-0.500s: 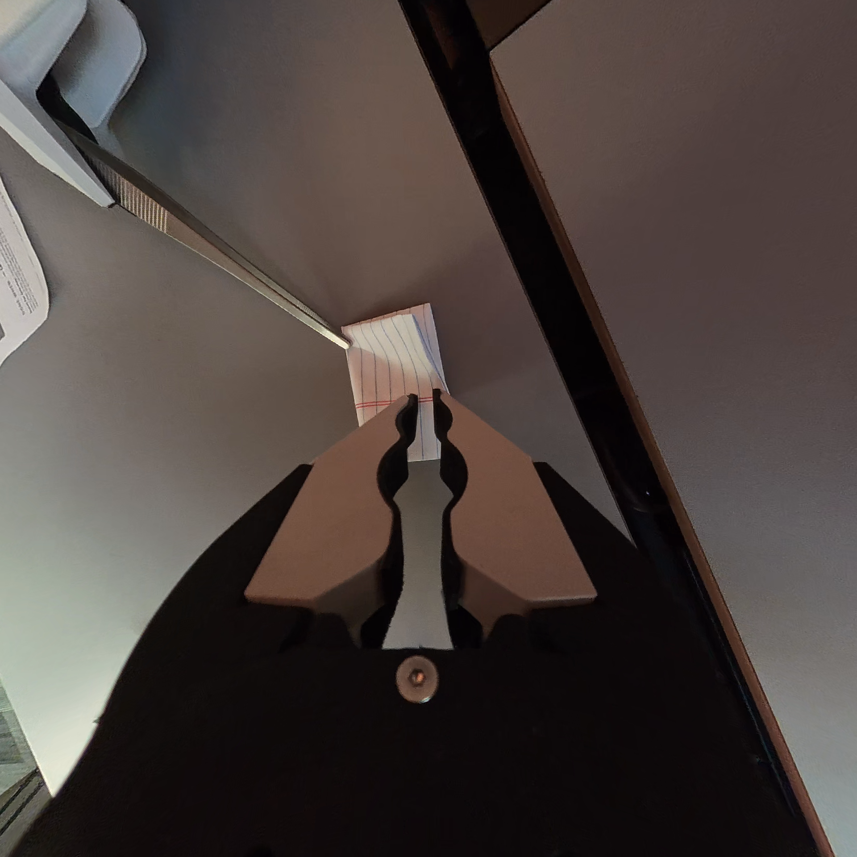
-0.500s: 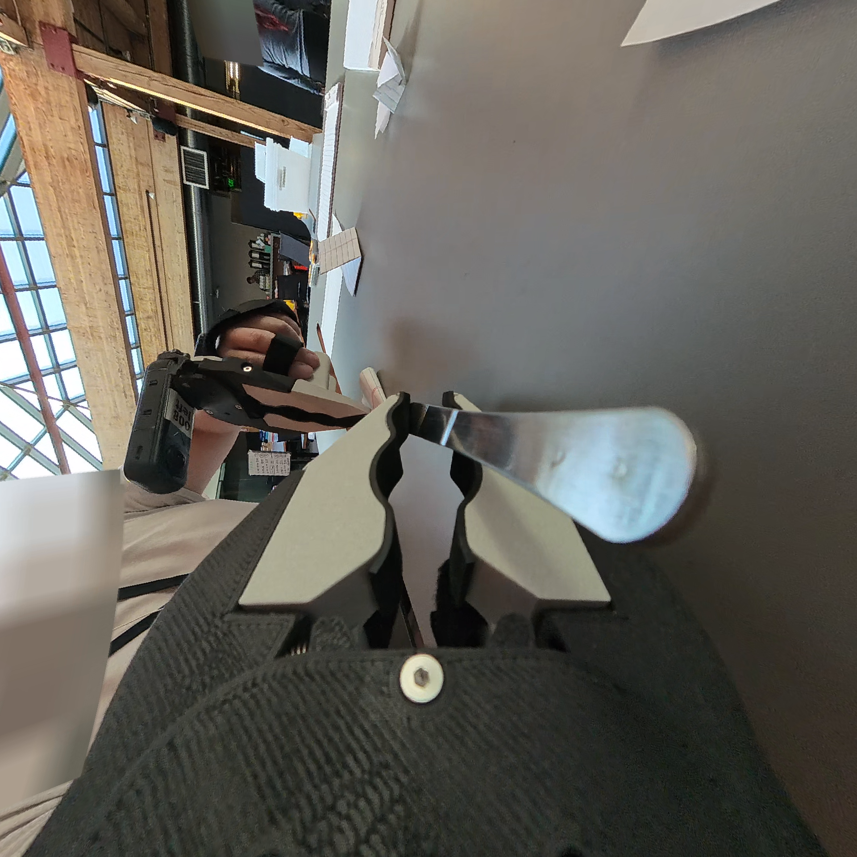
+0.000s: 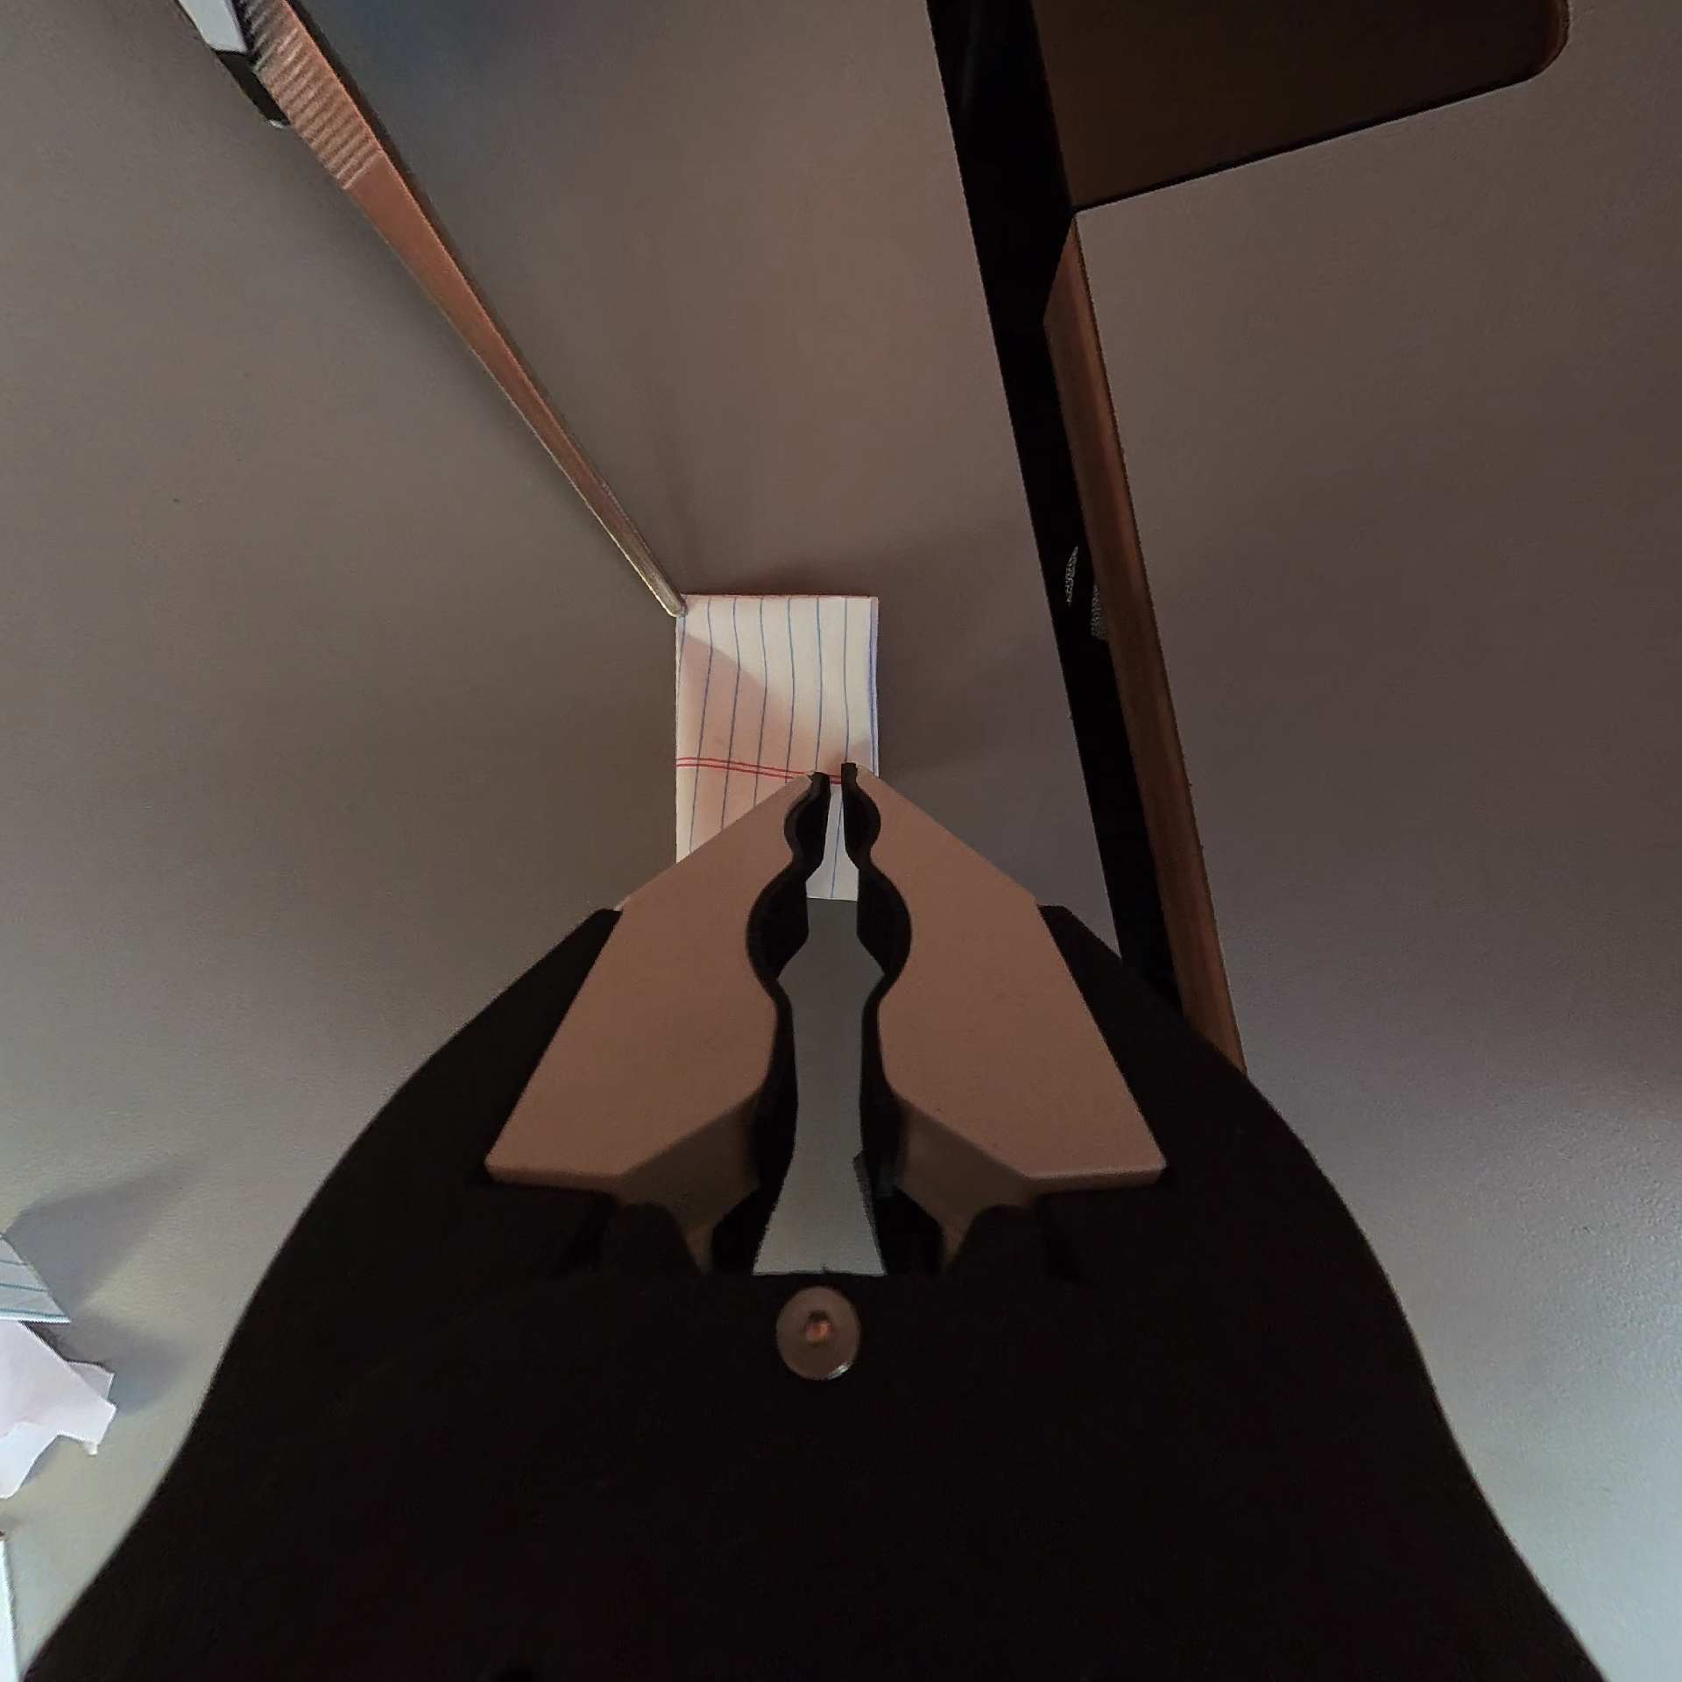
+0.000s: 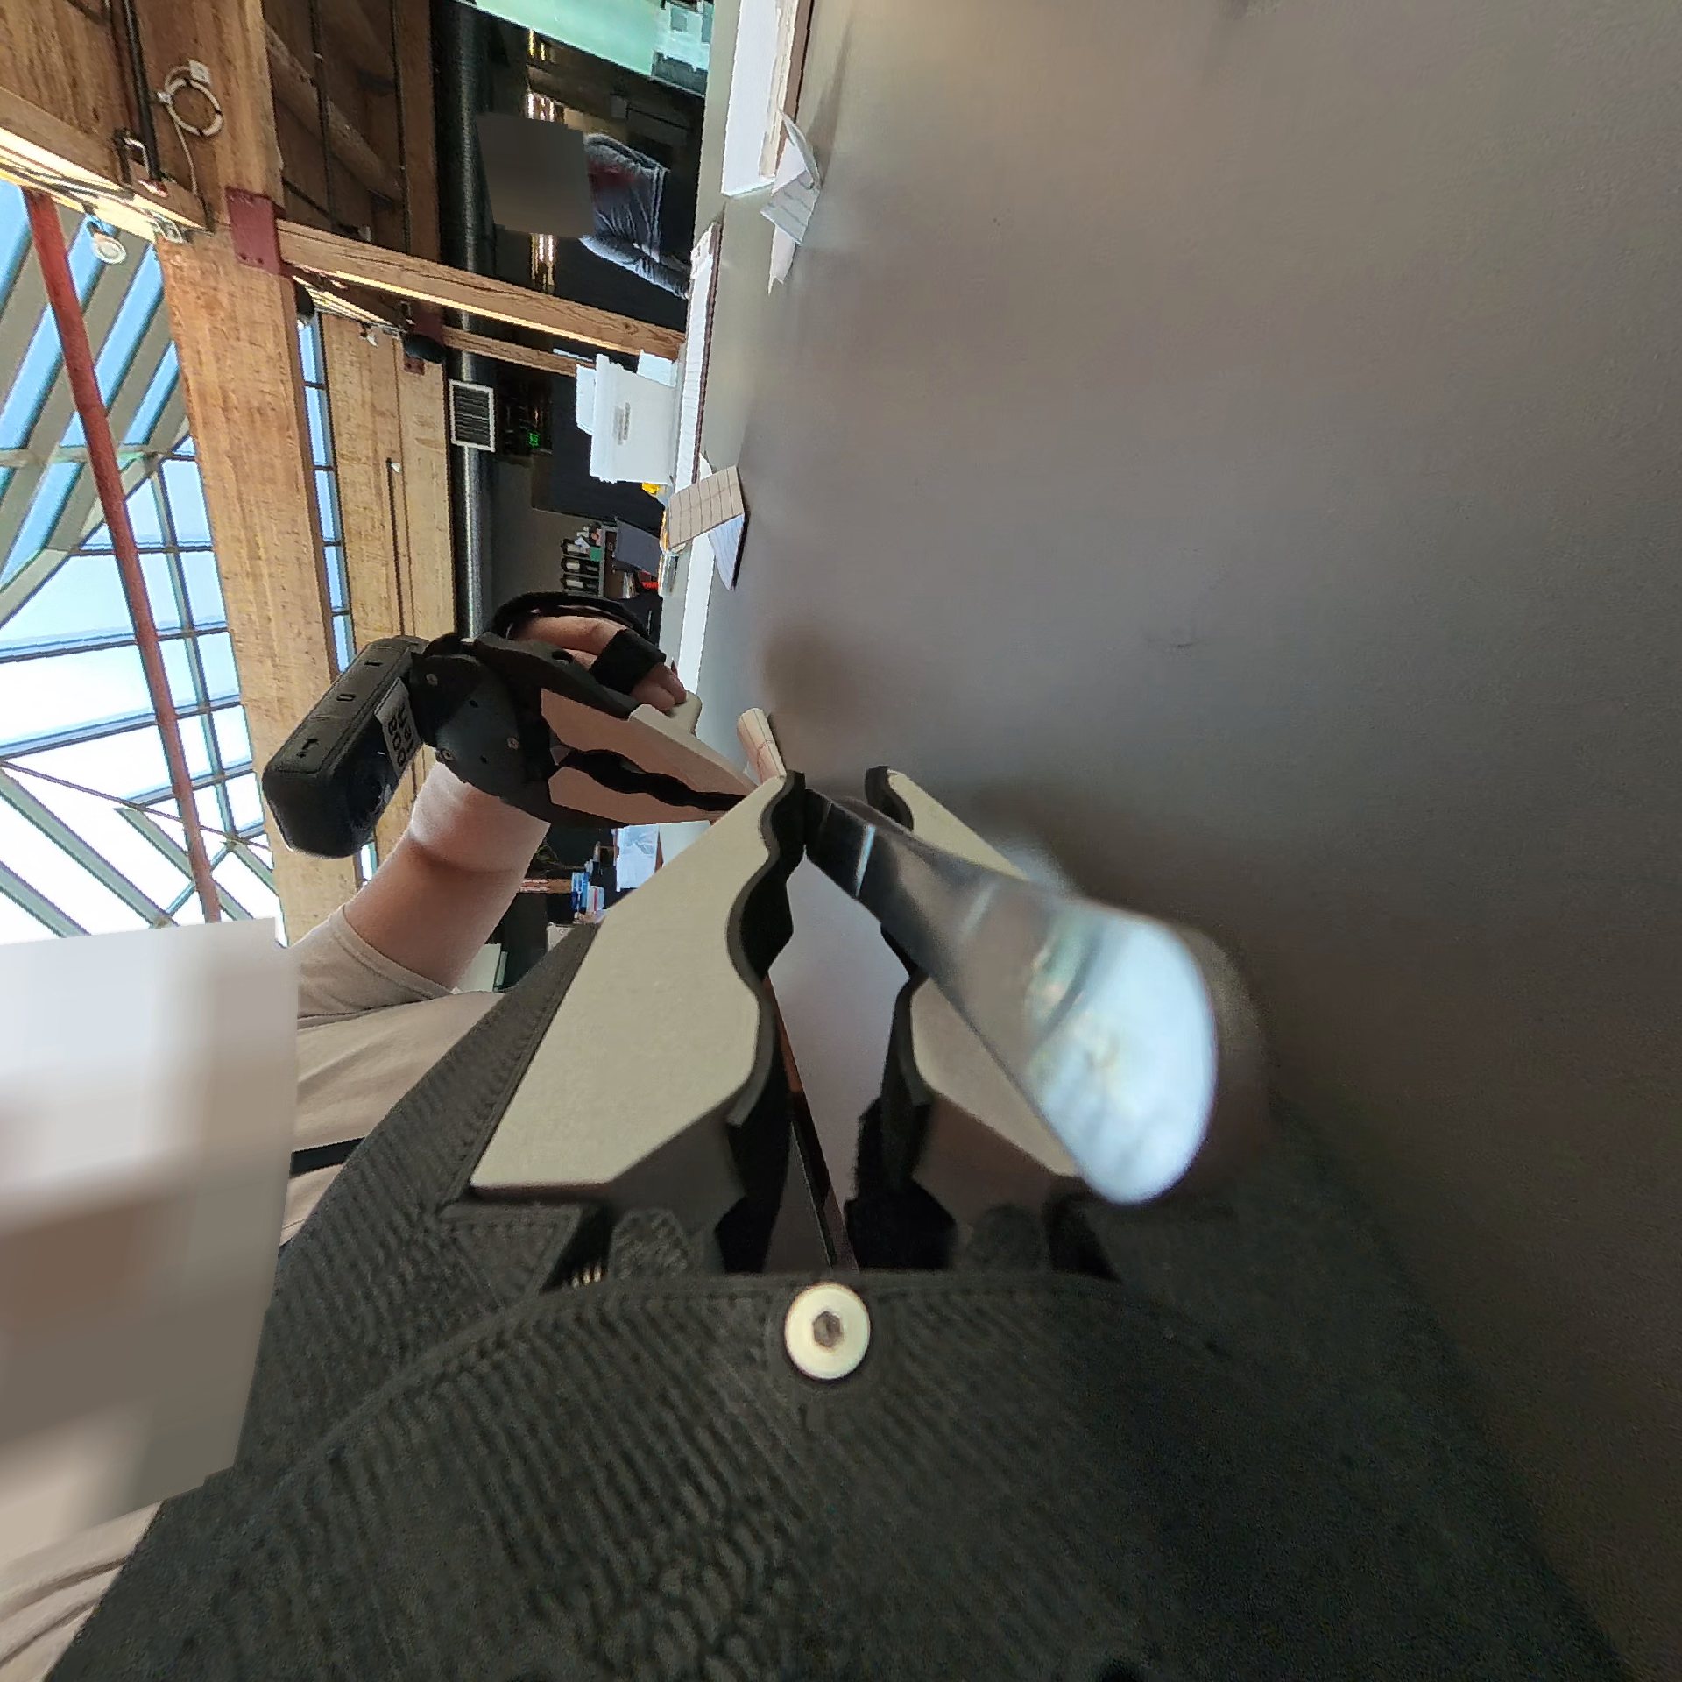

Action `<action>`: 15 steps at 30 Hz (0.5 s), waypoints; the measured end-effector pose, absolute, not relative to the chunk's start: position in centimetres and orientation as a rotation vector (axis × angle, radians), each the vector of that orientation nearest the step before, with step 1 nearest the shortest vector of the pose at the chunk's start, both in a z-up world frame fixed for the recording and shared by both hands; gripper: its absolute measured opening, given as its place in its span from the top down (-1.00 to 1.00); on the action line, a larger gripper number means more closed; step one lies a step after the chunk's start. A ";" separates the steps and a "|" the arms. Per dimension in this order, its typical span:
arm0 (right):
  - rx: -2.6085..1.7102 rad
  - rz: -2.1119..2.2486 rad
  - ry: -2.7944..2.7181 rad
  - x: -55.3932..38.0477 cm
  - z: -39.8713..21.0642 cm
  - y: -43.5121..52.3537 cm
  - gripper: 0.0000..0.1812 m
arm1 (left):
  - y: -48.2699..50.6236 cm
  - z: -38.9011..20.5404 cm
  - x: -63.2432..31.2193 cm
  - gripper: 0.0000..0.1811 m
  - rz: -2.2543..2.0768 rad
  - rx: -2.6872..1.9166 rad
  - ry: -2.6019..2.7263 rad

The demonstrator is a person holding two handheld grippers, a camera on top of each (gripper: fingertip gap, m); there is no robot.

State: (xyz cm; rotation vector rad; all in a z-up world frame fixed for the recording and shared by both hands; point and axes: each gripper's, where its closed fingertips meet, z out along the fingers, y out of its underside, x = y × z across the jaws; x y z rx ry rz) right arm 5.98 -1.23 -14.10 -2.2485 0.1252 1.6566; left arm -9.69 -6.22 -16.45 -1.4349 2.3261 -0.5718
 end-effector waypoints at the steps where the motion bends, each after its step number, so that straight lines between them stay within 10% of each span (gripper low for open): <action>1: -2.248 1.664 0.133 6.0 -14.1 -1.3 0.86 | -6.2 -16.5 -9.7 0.99 -0.575 -1.441 2.325; 15: -2.245 1.702 0.149 5.8 -13.9 -2.7 0.86 | -6.2 -16.5 -9.7 0.98 -0.574 -1.448 2.325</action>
